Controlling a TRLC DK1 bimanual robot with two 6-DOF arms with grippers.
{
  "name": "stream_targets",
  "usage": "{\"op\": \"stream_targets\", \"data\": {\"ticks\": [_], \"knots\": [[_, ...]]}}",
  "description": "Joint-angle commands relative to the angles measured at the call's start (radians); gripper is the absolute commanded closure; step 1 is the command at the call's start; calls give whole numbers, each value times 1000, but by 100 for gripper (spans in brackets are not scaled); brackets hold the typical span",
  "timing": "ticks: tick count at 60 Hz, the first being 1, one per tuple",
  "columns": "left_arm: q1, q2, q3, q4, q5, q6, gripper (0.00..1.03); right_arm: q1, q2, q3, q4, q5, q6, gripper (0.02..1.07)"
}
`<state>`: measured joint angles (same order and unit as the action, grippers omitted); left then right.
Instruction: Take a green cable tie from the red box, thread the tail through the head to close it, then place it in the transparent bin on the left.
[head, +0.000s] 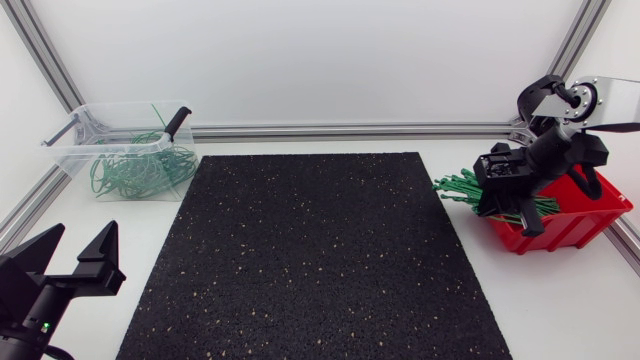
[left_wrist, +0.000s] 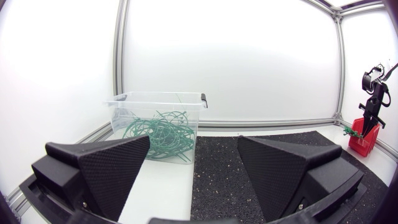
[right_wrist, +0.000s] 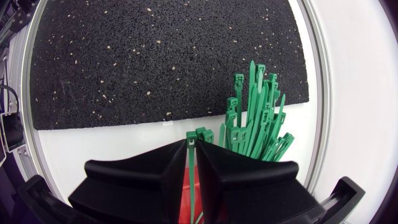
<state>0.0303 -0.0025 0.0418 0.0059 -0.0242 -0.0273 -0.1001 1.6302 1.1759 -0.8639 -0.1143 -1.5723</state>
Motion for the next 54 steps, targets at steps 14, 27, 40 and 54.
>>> {"op": "stream_targets", "data": {"ticks": [14,27,40,54], "knots": [[-7,-7,-40,-18,-10,-19,5,0,-49,-1,-15,-4,-3,91],[-6,-8,-40,-18,-10,-19,5,-10,-109,57,-93,-54,1,93],[-4,-8,-40,-20,-10,-19,5,-75,-118,205,-221,-205,18,93],[-1,-8,-40,-20,-10,-19,5,-147,-93,393,-320,-395,95,93]]}}
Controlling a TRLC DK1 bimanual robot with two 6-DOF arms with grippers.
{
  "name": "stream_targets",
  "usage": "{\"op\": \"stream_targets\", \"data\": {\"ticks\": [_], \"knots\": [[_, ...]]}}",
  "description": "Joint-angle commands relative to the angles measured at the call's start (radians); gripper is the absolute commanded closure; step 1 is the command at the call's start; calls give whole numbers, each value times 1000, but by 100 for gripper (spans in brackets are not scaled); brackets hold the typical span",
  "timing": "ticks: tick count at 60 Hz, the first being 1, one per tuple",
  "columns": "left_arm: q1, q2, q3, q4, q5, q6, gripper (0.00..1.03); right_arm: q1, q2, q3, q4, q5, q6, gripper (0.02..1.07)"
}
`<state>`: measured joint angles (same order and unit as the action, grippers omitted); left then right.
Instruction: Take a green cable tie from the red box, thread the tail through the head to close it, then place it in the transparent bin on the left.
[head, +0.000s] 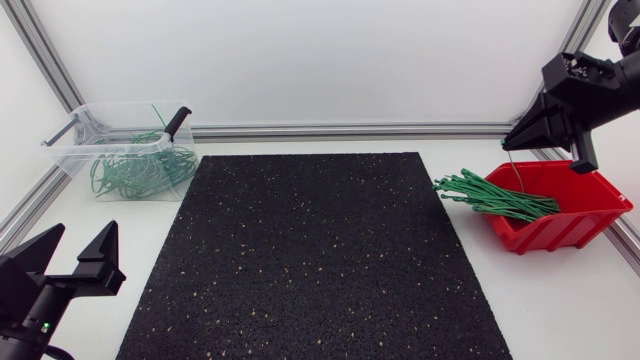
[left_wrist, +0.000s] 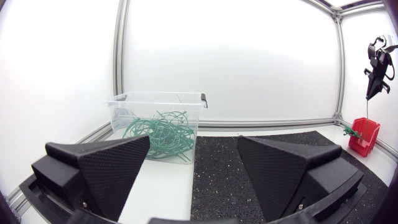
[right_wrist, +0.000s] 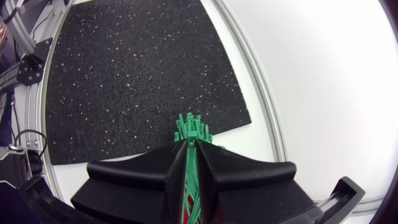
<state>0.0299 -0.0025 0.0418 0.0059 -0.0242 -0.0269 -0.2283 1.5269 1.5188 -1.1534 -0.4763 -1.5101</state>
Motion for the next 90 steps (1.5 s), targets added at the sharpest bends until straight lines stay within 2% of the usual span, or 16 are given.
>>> {"op": "stream_targets", "data": {"ticks": [1,8,16,33,43,52,58,61,67,73,77,78,79,80,83,90], "knots": [[-1,-8,-40,-20,-10,-19,5,-25,18,64,-48,-45,33,93],[1,-10,-40,-18,-10,-19,5,-69,56,136,-123,-148,48,93],[-8,-11,-40,-14,-10,-19,5,-72,45,155,-134,-223,128,93],[-5,-11,-14,20,-10,-16,5,-8,26,300,-101,-329,501,100],[-13,45,90,-12,-10,-16,5,81,-25,317,-63,-320,673,101],[-31,305,270,-67,0,-27,5,185,-73,311,-52,-280,781,101],[-33,403,382,-173,76,-65,5,259,-102,277,-8,-226,893,101],[-39,421,409,-188,92,-77,5,300,-125,239,24,-193,936,101],[-120,483,481,-230,84,-134,6,412,-182,146,96,-93,1007,101],[-274,552,533,-248,-3,-197,6,535,-229,35,198,8,1100,101],[-378,596,560,-248,-68,-211,6,575,-238,-8,241,34,1142,101],[-381,599,560,-248,-72,-211,6,587,-241,-19,250,41,1153,101],[-433,622,575,-248,-108,-222,6,598,-243,-28,258,47,1160,101],[-436,625,576,-248,-109,-223,6,601,-244,-31,261,50,1163,101],[-524,673,609,-239,-157,-242,6,641,-249,-63,296,73,1200,101],[-599,766,653,-225,-158,-277,6,684,-252,-101,350,88,1269,101]]}}
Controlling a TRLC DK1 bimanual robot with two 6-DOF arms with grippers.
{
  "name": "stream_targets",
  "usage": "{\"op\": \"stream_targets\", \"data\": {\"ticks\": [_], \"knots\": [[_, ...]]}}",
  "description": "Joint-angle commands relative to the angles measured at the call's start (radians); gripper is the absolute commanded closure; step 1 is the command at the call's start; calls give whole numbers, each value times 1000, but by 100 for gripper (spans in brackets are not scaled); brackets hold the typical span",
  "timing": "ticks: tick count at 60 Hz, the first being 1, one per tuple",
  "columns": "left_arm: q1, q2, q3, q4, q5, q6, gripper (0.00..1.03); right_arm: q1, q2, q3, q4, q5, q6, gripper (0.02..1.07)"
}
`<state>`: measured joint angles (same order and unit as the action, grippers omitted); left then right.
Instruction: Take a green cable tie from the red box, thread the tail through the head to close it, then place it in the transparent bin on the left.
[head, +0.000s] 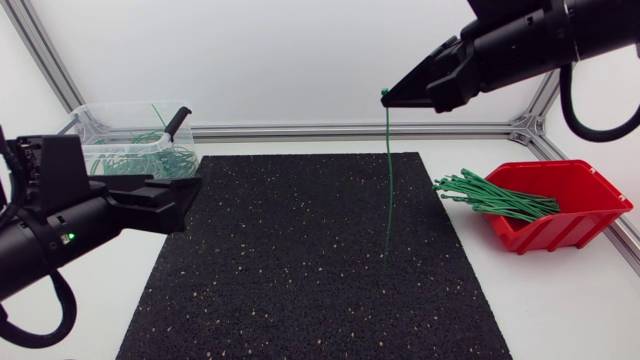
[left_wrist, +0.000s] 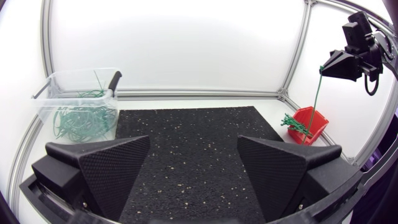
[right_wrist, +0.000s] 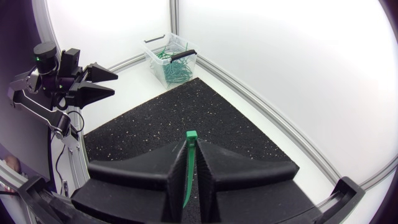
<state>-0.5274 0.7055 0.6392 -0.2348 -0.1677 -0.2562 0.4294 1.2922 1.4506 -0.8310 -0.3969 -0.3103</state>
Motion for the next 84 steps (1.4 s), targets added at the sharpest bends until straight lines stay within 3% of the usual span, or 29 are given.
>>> {"op": "stream_targets", "data": {"ticks": [1,12,24,41,52,63,84], "knots": [[-57,77,63,22,-15,-51,6,31,-19,-36,30,10,76,101],[-152,200,93,117,2,-51,6,74,-28,-95,110,23,158,101],[-207,278,91,247,57,-48,7,127,-19,-144,191,43,215,101],[-214,439,168,285,143,-44,12,186,13,-168,244,66,269,101],[-203,437,149,350,163,-41,12,189,21,-170,260,72,272,101],[-198,394,111,417,261,-35,16,167,65,-167,291,67,287,100],[-207,417,80,514,286,15,21,172,73,-168,302,53,320,100]]}}
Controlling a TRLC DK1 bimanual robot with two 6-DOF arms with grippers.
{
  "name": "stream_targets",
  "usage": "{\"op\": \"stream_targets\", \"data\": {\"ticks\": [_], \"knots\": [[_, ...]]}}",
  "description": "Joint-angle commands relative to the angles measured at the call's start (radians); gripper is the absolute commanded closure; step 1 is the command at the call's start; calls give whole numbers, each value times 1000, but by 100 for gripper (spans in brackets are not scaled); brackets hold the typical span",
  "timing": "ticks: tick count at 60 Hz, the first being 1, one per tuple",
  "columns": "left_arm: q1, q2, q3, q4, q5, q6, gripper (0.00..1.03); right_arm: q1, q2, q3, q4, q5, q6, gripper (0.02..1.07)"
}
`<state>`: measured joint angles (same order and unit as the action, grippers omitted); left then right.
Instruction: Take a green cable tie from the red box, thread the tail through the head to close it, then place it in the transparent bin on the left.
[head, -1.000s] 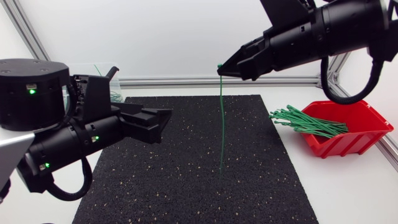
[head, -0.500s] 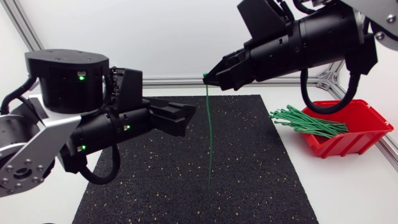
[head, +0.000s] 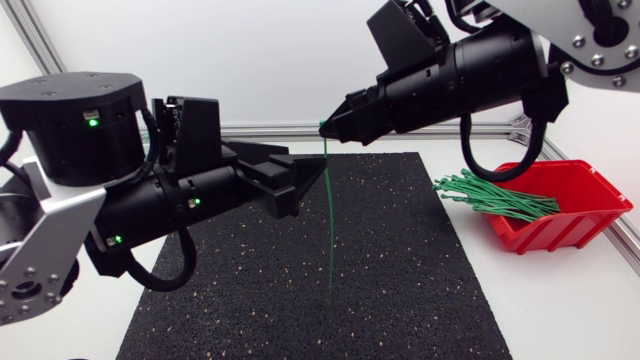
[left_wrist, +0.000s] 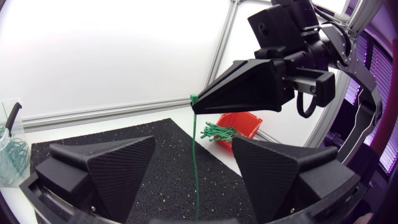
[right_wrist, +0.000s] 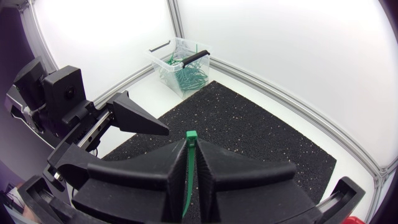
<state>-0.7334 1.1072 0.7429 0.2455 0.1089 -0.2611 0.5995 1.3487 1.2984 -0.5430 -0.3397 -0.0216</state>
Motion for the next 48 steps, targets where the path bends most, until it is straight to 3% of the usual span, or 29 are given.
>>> {"op": "stream_targets", "data": {"ticks": [1,48], "knots": [[-1,22,-25,43,9,22,23,5,17,-16,17,-4,32,100],[31,143,49,143,3,45,43,33,17,-37,31,-4,40,100]]}}
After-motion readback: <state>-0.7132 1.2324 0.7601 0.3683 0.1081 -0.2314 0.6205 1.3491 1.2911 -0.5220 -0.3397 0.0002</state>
